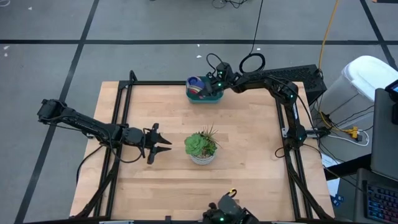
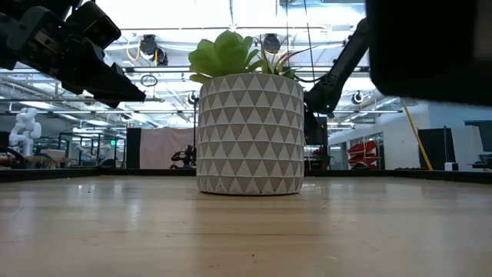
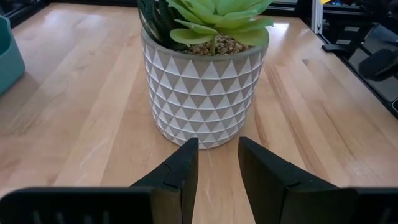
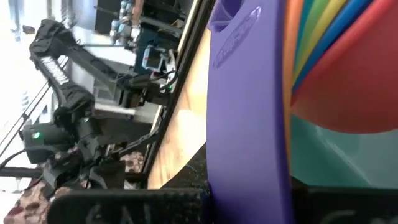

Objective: Nest measuring cups in basket
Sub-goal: Put the nested measuring cup into the green bin

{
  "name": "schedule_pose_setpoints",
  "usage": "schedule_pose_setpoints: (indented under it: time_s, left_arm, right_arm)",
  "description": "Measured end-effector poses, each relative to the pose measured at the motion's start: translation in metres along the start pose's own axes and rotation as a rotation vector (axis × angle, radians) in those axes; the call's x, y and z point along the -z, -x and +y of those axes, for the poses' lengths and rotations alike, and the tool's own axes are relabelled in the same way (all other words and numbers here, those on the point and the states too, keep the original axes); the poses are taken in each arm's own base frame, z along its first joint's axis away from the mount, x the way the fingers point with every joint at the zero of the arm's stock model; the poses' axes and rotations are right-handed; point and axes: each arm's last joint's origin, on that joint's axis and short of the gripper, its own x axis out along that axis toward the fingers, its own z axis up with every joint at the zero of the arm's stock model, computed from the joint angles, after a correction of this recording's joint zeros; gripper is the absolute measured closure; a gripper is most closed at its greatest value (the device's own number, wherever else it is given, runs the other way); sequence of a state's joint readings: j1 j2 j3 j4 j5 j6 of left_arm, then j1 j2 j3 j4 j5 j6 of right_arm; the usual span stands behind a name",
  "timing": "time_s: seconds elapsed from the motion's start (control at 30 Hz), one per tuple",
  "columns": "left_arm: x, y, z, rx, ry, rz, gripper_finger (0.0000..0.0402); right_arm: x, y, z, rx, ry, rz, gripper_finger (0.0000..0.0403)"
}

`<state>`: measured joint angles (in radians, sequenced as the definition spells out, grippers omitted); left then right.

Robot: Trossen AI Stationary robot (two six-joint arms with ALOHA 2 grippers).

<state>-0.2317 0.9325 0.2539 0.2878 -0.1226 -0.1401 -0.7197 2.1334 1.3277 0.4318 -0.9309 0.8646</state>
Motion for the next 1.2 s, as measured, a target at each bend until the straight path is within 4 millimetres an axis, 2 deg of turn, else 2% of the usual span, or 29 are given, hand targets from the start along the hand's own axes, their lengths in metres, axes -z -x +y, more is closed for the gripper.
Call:
schedule_pose_setpoints:
  time_s: [0.67, 0.93, 1.2]
  left_arm:
    - [0.000, 0.000, 0.000, 0.002, -0.005, 0.000, 0.0284]
    - [0.000, 0.000, 0.000, 0.001, -0.006, 0.001, 0.0284]
    - [0.000, 0.000, 0.000, 0.001, -0.006, 0.002, 0.0284]
  right_arm:
    - [0.011, 0.004, -0.015, 0.125, -0.099, 0.013, 0.0383]
    - [0.021, 0.006, -0.024, 0.133, -0.161, 0.011, 0.0317]
    - [0.017, 0.005, -0.021, 0.090, -0.111, -0.019, 0.0305]
